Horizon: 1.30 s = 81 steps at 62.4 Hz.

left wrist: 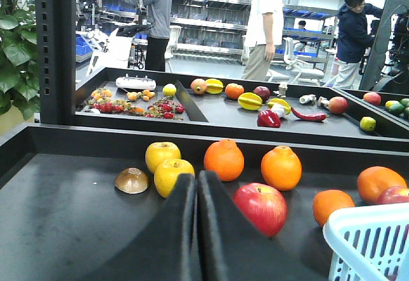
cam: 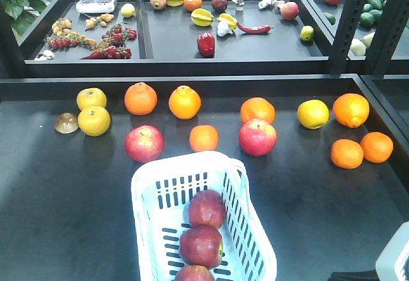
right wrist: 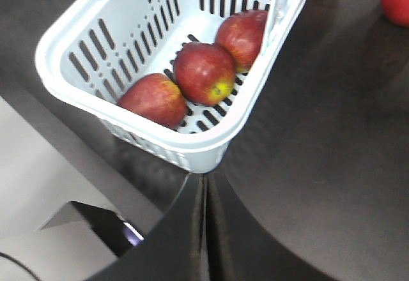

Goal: Pick three apples into basket with both arms

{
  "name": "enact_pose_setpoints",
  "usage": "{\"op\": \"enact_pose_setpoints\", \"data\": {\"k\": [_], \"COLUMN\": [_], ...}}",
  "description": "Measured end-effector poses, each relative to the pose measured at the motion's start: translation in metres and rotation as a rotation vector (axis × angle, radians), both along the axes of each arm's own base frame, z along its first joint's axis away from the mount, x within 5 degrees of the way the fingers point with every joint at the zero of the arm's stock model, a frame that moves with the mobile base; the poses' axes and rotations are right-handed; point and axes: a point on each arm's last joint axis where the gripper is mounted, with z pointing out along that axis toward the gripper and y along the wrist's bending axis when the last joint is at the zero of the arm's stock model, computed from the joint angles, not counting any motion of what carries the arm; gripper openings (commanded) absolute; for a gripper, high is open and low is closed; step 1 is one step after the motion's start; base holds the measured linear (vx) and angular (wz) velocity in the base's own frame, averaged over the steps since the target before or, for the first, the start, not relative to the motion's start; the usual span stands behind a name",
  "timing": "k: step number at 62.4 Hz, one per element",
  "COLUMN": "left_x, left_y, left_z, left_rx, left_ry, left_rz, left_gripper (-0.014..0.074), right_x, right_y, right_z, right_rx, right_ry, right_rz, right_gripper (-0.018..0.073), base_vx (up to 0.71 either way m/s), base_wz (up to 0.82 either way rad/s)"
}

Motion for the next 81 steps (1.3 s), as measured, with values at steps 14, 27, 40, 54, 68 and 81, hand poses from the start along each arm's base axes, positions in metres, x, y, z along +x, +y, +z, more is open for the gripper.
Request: {"op": "enact_pose_setpoints", "data": {"k": [14,27,40,54,68,81], "left_x": [0.000,0.000,0.000,0.000,0.000,0.000], "left_y": [0.000,0.000,0.000,0.000,0.000,0.000], "left_z": [0.000,0.000,0.000,0.000,0.000,0.000], "left_rx": [0.000,0.000,0.000,0.000,0.000,0.000], "left_ry": [0.000,0.000,0.000,0.000,-0.002,-0.002], "left_rz": [0.000,0.000,0.000,0.000,0.000,0.000], "left_gripper": [-0.0006,-0.0006,-0.0006,-0.0006,-0.0006,-0.0006], "right_x": [0.005,-0.012,-0.020,-0.027,-0.026,-0.026], "right_y": [-0.010,-0.025,-0.046,-0.057,-0.059,-0.059], "right_z": [-0.030,-0.072,-0.078,-0.067,-0.058,-0.048], "right_rx": [0.074,0.216,0.331,0.408,0.398,0.378], "right_ry": [-0.086,-0.123,-0.261,-0.449,-0.572,-0.699], "right_rz": [-0.181,-0.327,-0.583,-0.721,-0.719,-0.676], "right_gripper": [-0.0005,-0.0005,-0.0005,-0.0005,-0.0005,-0.0005], "base_vx": [0.00,0.00,0.00,0.00,0.00,0.00], "base_wz": [0.00,0.00,0.00,0.00,0.00,0.00]}}
